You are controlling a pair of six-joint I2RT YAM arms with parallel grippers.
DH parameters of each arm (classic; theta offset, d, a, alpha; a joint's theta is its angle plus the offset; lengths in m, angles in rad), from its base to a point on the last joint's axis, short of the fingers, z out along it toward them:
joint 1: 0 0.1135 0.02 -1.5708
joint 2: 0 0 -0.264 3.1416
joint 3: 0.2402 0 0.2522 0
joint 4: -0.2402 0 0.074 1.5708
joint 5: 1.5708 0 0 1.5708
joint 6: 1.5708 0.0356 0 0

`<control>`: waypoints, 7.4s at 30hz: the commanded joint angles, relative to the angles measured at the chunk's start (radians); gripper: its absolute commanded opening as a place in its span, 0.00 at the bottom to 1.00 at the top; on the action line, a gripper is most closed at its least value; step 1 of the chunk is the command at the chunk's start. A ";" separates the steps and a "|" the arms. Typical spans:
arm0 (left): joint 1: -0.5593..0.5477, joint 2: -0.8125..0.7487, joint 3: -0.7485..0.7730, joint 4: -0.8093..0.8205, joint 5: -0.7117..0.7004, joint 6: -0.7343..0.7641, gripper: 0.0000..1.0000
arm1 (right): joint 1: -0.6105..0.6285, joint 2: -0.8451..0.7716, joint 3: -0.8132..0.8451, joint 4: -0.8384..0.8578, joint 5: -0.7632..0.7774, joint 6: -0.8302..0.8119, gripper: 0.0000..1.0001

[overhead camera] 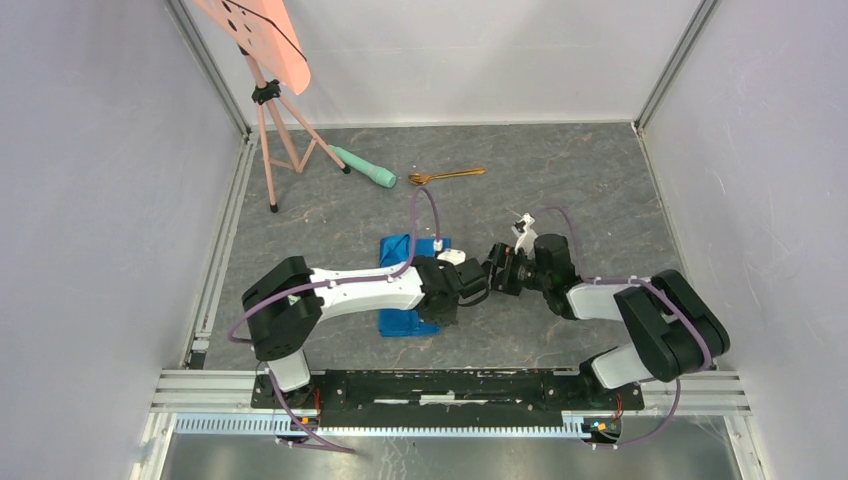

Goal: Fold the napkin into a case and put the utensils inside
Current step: Pick up the 2/3-rectangle-folded napkin at the center of the board, then fold the 2/3-rectangle-folded napkin at the center of the board.

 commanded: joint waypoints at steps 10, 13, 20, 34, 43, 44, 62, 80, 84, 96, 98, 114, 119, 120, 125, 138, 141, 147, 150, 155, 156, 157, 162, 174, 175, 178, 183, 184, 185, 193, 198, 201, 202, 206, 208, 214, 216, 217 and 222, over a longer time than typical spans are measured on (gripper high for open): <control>0.038 -0.137 -0.061 0.012 0.011 0.060 0.02 | 0.128 0.214 0.113 0.302 0.053 0.289 0.87; 0.039 -0.150 -0.058 0.009 0.012 0.064 0.02 | 0.163 0.254 0.146 0.316 0.071 0.312 0.85; 0.041 -0.166 -0.057 0.001 0.009 0.069 0.02 | 0.207 0.333 0.171 0.352 0.107 0.342 0.78; 0.041 -0.177 -0.078 0.022 0.024 0.065 0.02 | 0.220 0.426 0.219 0.386 0.174 0.338 0.61; 0.040 -0.187 -0.097 0.055 0.055 0.060 0.02 | 0.219 0.452 0.249 0.376 0.217 0.277 0.17; 0.040 -0.192 -0.103 0.067 0.072 0.060 0.04 | 0.217 0.449 0.248 0.368 0.213 0.252 0.02; 0.380 -0.431 -0.378 0.553 0.248 0.061 0.54 | 0.081 0.394 0.159 0.290 -0.094 -0.036 0.01; 0.452 -0.056 -0.276 0.771 0.314 0.004 0.09 | -0.007 0.251 0.225 -0.107 -0.035 -0.290 0.00; 0.454 -0.022 -0.277 0.777 0.318 -0.003 0.06 | -0.002 0.235 0.247 -0.148 -0.003 -0.298 0.01; 0.455 0.045 -0.331 0.852 0.335 -0.053 0.02 | 0.180 0.130 0.400 -0.460 0.423 -0.282 0.00; 0.455 0.049 -0.346 0.875 0.344 -0.061 0.02 | 0.232 0.132 0.439 -0.501 0.517 -0.263 0.01; 0.485 0.030 -0.411 0.969 0.382 -0.052 0.02 | 0.365 0.150 0.651 -0.829 0.817 -0.291 0.00; 0.491 0.039 -0.407 0.989 0.407 -0.045 0.02 | 0.369 0.151 0.643 -0.828 0.824 -0.252 0.00; 0.491 0.041 -0.407 0.994 0.408 -0.046 0.02 | 0.375 0.156 0.651 -0.832 0.836 -0.233 0.00; 0.491 0.065 -0.398 1.025 0.427 -0.070 0.02 | 0.446 0.237 0.783 -0.999 1.025 -0.091 0.00; 0.500 0.048 -0.419 1.110 0.435 -0.114 0.02 | 0.521 0.370 0.925 -1.166 1.181 -0.017 0.00; 0.516 0.016 -0.447 1.108 0.429 -0.111 0.03 | 0.520 0.366 0.925 -1.187 1.216 -0.029 0.00; 0.535 -0.009 -0.474 1.182 0.532 -0.122 0.10 | 0.520 0.362 0.916 -1.211 1.237 -0.039 0.00; 0.535 -0.026 -0.488 1.218 0.587 -0.136 0.19 | 0.520 0.351 0.909 -1.203 1.223 -0.034 0.00; 0.535 -0.079 -0.527 1.219 0.602 -0.142 0.29 | 0.519 0.346 0.914 -1.208 1.219 -0.004 0.00; 0.536 -0.091 -0.536 1.222 0.602 -0.145 0.30 | 0.520 0.348 0.915 -1.206 1.221 -0.002 0.00; 0.538 -0.101 -0.542 1.223 0.603 -0.146 0.33 | 0.520 0.350 0.913 -1.202 1.221 -0.002 0.00; 0.589 -0.170 -0.595 1.219 0.617 -0.156 0.39 | 0.521 0.358 0.911 -1.193 1.226 -0.005 0.00; 0.655 -0.169 -0.614 1.099 0.563 -0.075 0.59 | 0.524 0.284 0.788 -0.991 1.214 -0.054 0.00; 0.654 -0.154 -0.607 1.102 0.561 -0.074 0.58 | 0.526 0.279 0.783 -0.976 1.212 -0.057 0.00; 0.652 -0.131 -0.601 1.108 0.540 -0.070 0.54 | 0.536 0.257 0.748 -0.911 1.202 -0.072 0.00; 0.652 -0.091 -0.576 1.103 0.536 -0.057 0.42 | 0.556 0.249 0.716 -0.822 1.186 -0.092 0.00; 0.652 -0.090 -0.575 1.103 0.535 -0.057 0.39 | 0.560 0.246 0.703 -0.803 1.187 -0.095 0.00; 0.652 -0.089 -0.577 1.102 0.530 -0.055 0.36 | 0.564 0.241 0.689 -0.775 1.187 -0.099 0.00; 0.652 -0.086 -0.578 1.101 0.523 -0.039 0.22 | 0.572 0.199 0.564 -0.530 1.117 -0.173 0.00; 0.653 -0.082 -0.578 1.104 0.526 -0.035 0.18 | 0.581 0.229 0.583 -0.497 1.097 -0.157 0.00; 0.653 -0.081 -0.578 1.104 0.525 -0.027 0.17 | 0.582 0.253 0.620 -0.530 1.081 -0.111 0.00; 0.653 -0.081 -0.579 1.104 0.525 -0.024 0.17 | 0.583 0.259 0.631 -0.533 1.074 -0.101 0.00; 0.653 -0.072 -0.579 1.107 0.533 -0.020 0.15 | 0.583 0.286 0.652 -0.532 1.059 -0.054 0.00; 0.652 -0.068 -0.581 1.109 0.535 -0.019 0.15 | 0.583 0.295 0.653 -0.510 1.042 -0.043 0.00; 0.653 -0.073 -0.582 1.102 0.534 -0.008 0.14 | 0.584 0.324 0.665 -0.494 1.009 -0.037 0.00; 0.653 -0.074 -0.579 1.096 0.530 -0.003 0.14 | 0.585 0.317 0.651 -0.480 1.010 -0.035 0.00; 0.653 -0.074 -0.580 1.096 0.530 -0.003 0.14 | 0.586 0.317 0.646 -0.473 1.008 -0.036 0.00; 0.653 -0.071 -0.575 1.096 0.534 0.000 0.13 | 0.585 0.333 0.631 -0.436 1.000 -0.062 0.00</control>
